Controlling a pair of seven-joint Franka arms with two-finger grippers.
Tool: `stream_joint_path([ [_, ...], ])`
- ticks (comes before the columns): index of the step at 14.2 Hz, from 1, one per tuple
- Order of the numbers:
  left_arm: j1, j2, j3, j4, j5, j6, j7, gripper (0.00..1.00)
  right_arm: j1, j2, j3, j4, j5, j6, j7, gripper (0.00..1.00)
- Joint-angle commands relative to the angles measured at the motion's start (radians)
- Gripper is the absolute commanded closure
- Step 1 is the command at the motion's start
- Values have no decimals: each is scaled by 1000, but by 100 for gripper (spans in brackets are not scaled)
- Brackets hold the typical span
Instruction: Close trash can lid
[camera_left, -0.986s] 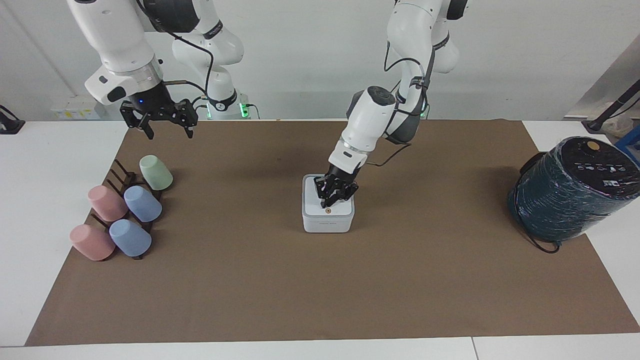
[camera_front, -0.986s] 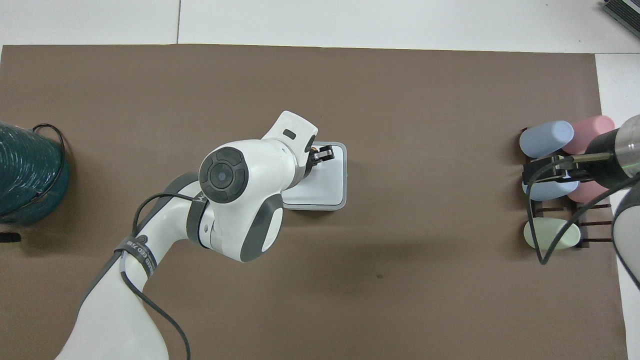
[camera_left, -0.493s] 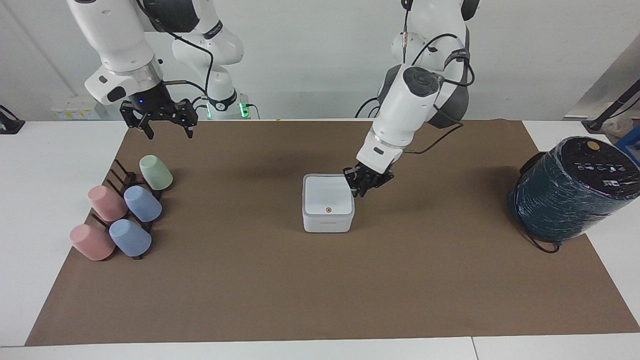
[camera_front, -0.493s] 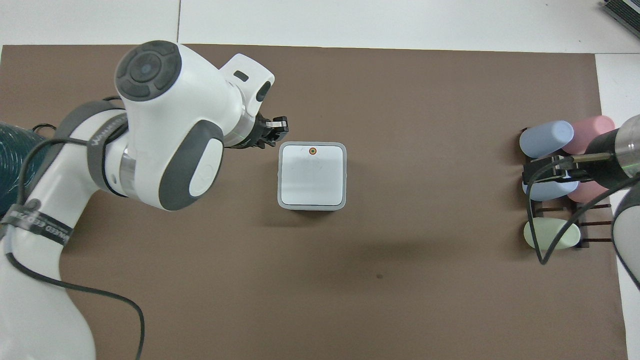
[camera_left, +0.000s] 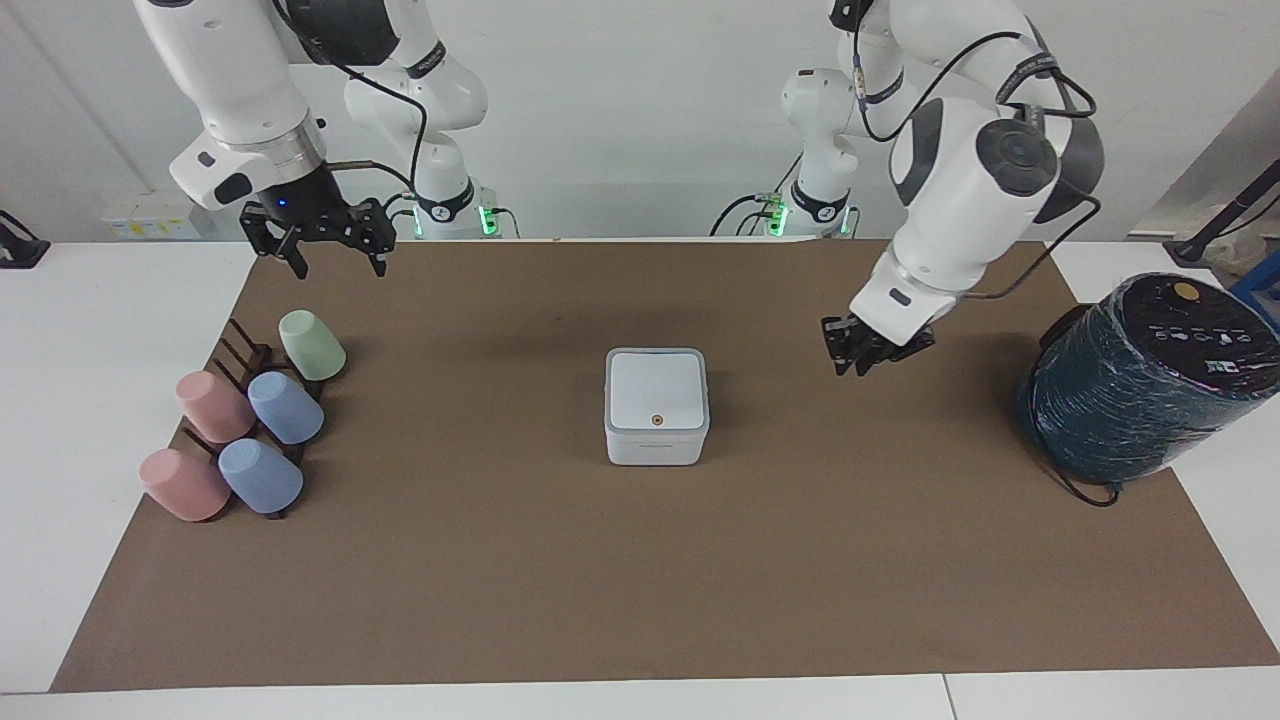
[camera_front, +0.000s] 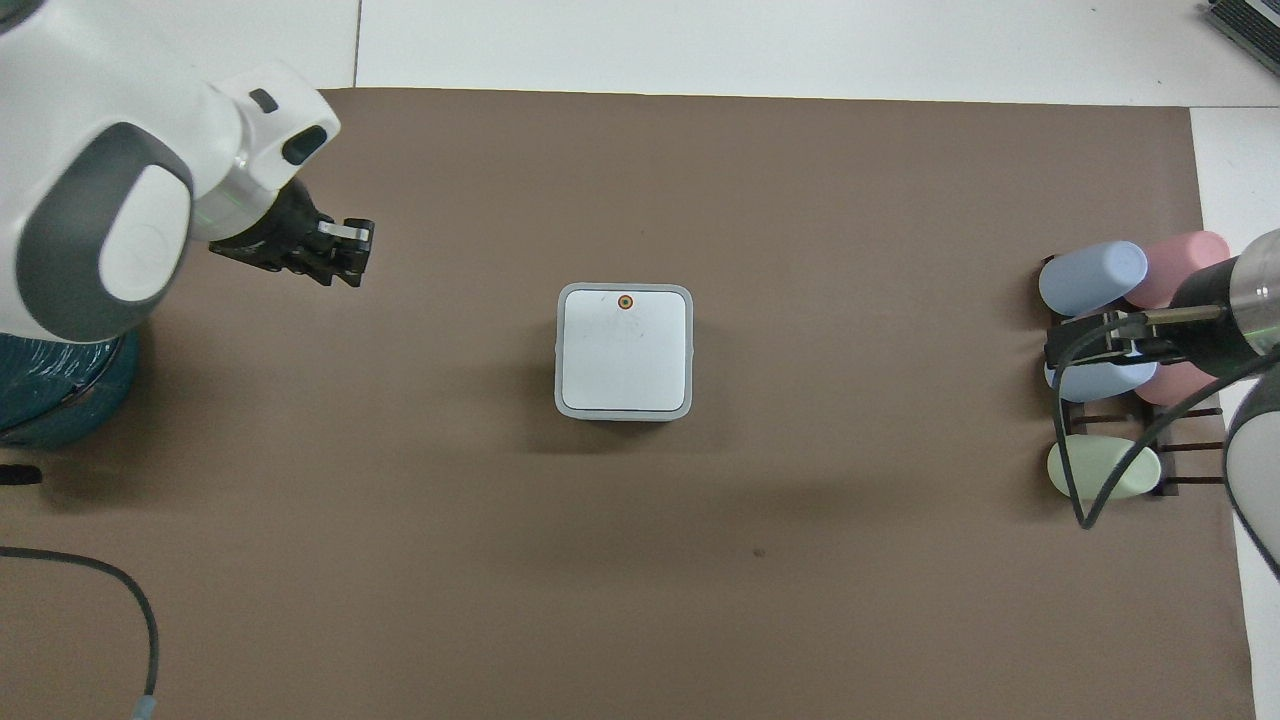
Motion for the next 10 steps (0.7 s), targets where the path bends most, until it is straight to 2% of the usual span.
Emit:
stream_joint_path([
  [1,66,-52,-9,2,69,-70,153,68,-7,-21,-2,-20,19,-4,-19,0],
  [2,83,-81,-11,2,100,-76,197,66,-5,-21,-2,-20,19,-4,-19,0],
  [3,89,-110,-14,-1,108,-81,216,57,-7,-21,-2,-20,19,-4,-19,0],
  [6,112,-144,-11,-1,108,-116,216,2,-5,-21,-2,-20,19,-4,-19,0],
  [10,112,-165,-14,-4,110,-104,211,0,-5,-21,-2,-20,19,-4,-19,0],
])
